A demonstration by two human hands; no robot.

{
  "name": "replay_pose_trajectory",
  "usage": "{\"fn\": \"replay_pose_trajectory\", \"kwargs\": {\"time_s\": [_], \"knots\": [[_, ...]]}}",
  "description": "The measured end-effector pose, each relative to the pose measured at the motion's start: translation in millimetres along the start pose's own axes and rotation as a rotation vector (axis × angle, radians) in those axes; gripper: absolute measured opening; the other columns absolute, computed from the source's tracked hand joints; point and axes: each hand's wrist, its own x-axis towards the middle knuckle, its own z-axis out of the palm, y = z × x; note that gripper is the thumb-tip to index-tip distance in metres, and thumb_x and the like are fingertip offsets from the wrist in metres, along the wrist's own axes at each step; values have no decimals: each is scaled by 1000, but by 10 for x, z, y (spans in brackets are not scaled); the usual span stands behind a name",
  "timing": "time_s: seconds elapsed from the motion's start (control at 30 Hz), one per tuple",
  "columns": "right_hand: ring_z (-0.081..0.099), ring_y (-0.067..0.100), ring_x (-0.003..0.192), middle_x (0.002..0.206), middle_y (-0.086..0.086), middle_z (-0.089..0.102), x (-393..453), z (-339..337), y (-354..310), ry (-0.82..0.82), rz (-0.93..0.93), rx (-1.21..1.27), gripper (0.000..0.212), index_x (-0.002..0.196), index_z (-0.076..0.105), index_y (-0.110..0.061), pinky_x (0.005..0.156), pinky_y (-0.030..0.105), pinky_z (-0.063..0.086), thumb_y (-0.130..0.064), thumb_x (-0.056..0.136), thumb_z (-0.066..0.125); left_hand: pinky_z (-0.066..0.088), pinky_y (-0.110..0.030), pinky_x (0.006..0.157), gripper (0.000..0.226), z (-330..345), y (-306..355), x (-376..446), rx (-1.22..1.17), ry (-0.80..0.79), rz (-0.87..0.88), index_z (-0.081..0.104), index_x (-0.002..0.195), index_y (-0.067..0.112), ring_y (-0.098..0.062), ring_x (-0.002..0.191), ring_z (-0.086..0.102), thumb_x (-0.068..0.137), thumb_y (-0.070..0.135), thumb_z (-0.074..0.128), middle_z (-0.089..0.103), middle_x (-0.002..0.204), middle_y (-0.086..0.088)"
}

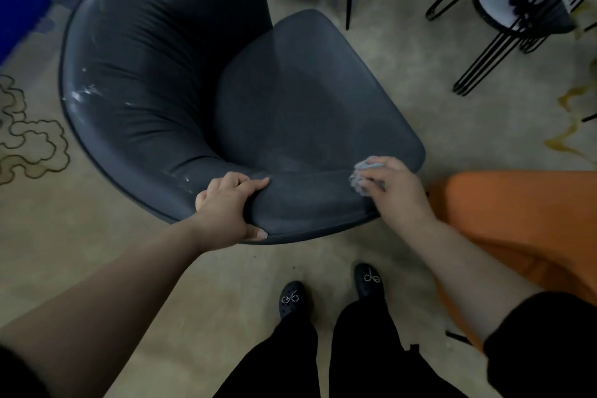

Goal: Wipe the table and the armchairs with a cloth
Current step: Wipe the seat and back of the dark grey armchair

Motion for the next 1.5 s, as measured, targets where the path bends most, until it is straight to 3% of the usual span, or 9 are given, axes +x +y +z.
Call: {"fn": "replay_pose_trajectory", "kwargs": {"time_s": [0.1,0.23,0.37,0.7,0.8,0.93,1.03,1.23,1.5], "knots": [[56,15,103,120,13,58,-113,294,-290,-127,-121,-48,19,105,71,-8,86,17,42,-10,90,59,16,-34,101,97,4,1,-1,4,8,5,27,142,47,-14,124,21,62,46,81,29,130,13],[45,-23,95,112,4,56,-187,500,-487,-166,-200,115,20,104,69,1,81,-6,27,-2,86,62,17,-35,102,97,-4,4,0,13,0,4,27,143,47,-15,125,21,62,46,81,29,132,12],[49,8,117,128,7,53,-84,247,-327,-226,-163,58,26,110,70,-7,96,1,24,-3,85,64,17,-35,101,96,-13,3,-5,5,-3,7,27,142,47,-15,125,21,62,46,81,29,132,12],[55,24,108,119,10,59,94,273,-211,-145,-53,-137,19,104,72,-13,91,22,40,-14,90,59,9,-26,95,96,-36,33,-21,-52,-13,-3,28,141,48,-9,122,18,61,44,81,22,117,21],[55,9,95,105,16,64,86,482,-436,-211,-182,33,13,90,73,2,83,-5,27,3,82,63,8,-25,94,97,-48,32,-24,-52,-22,-12,28,141,48,-9,121,18,61,45,81,21,115,21],[49,4,106,117,1,56,235,367,-331,-314,-157,49,25,108,71,-11,86,-8,21,-6,85,65,9,-26,94,98,-94,84,-37,-26,-60,-20,24,143,47,-11,122,19,62,46,80,26,125,16],[55,15,98,114,12,59,375,179,-216,-317,-68,-26,20,105,71,-5,75,-8,25,-4,86,64,16,-28,99,91,-195,149,-36,-13,-97,-44,27,144,42,-15,126,23,68,42,78,30,132,11],[52,24,113,125,8,56,315,361,-429,-421,-119,-102,25,114,67,-20,92,27,40,-20,91,57,29,-37,108,68,-498,175,-6,-100,57,-68,46,138,32,-22,128,35,77,29,75,45,136,2],[52,-7,104,115,5,58,296,625,-807,-410,-191,142,25,110,68,-1,84,-6,28,0,85,62,24,-35,110,76,-1093,-633,-149,193,118,-86,44,138,36,-21,134,30,71,38,79,39,145,8]]}}
